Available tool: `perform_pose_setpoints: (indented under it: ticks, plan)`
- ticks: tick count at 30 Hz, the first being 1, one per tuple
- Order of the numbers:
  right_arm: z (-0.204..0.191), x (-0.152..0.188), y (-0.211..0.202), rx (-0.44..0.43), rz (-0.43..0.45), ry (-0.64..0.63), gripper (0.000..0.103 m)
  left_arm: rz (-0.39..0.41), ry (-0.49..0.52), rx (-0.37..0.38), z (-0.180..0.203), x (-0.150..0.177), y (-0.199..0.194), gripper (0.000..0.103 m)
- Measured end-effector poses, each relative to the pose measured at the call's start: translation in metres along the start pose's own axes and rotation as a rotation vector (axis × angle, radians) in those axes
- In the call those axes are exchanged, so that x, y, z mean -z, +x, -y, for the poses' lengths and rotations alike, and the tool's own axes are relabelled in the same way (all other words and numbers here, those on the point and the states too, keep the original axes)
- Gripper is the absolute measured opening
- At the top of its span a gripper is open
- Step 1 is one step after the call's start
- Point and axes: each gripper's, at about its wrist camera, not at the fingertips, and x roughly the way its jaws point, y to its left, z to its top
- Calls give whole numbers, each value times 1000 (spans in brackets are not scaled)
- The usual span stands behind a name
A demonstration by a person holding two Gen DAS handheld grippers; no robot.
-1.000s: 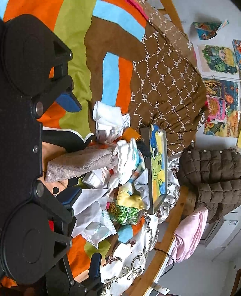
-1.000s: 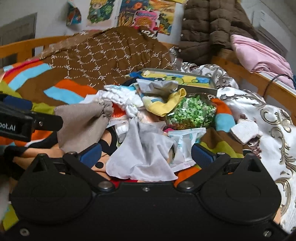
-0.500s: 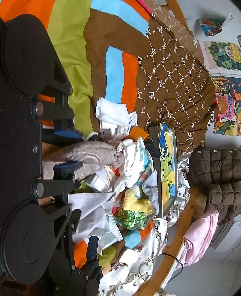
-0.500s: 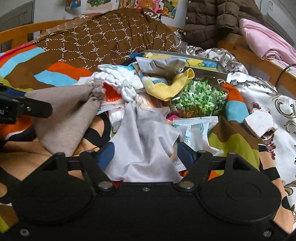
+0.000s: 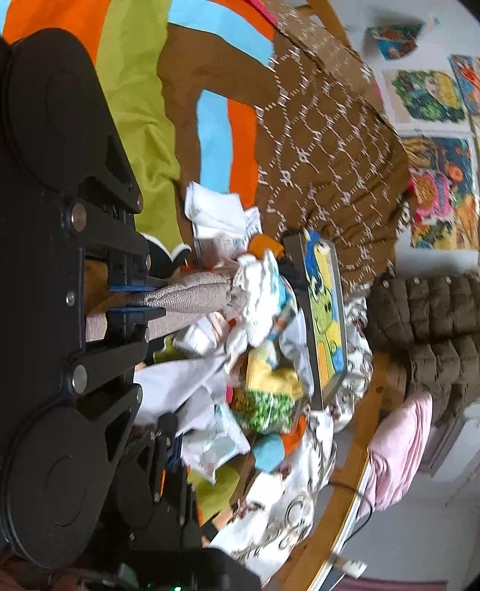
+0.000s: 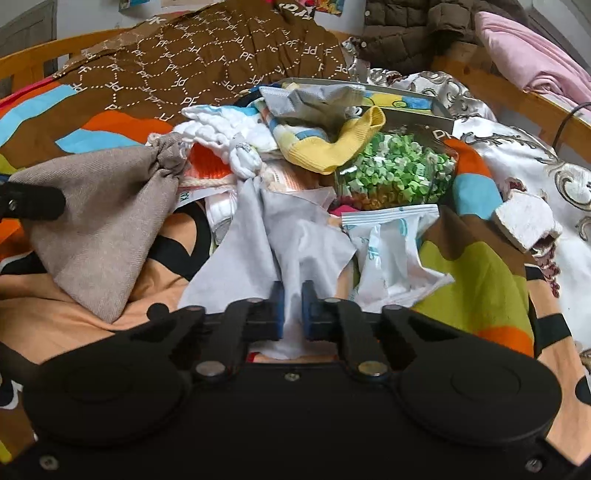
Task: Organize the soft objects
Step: 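Carry both held cloths up and over to the frog-painted metal tray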
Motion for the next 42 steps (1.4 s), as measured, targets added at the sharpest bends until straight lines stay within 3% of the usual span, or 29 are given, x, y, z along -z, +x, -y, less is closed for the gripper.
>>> perform_pose_setpoints:
  ticks: [5, 10, 17, 24, 29, 34, 37, 42]
  plan:
    - [-4, 3, -17, 9, 38, -22, 0, 28, 90, 30, 7, -3, -21, 6]
    - [-10, 5, -44, 34, 133, -80, 0, 61, 126, 22, 2, -10, -39, 6]
    - [-17, 3, -78, 63, 281, -138, 0, 113, 114, 10, -10, -33, -58, 6]
    - [-14, -8, -106, 73, 400, -130, 0, 158, 79, 23, -24, -77, -71, 6]
    - [-1, -37, -119, 61, 449, -106, 0, 147, 64, 39, -28, -128, -69, 6]
    - [20, -78, -109, 48, 448, -125, 0, 83, 120, 6, -27, -191, -43, 6]
    - [38, -111, -95, 30, 429, -105, 0, 56, 137, -8, -29, -226, -14, 6]
    - [66, -177, -33, 17, 395, -82, 0, 84, 126, 0, -42, -265, 52, 6]
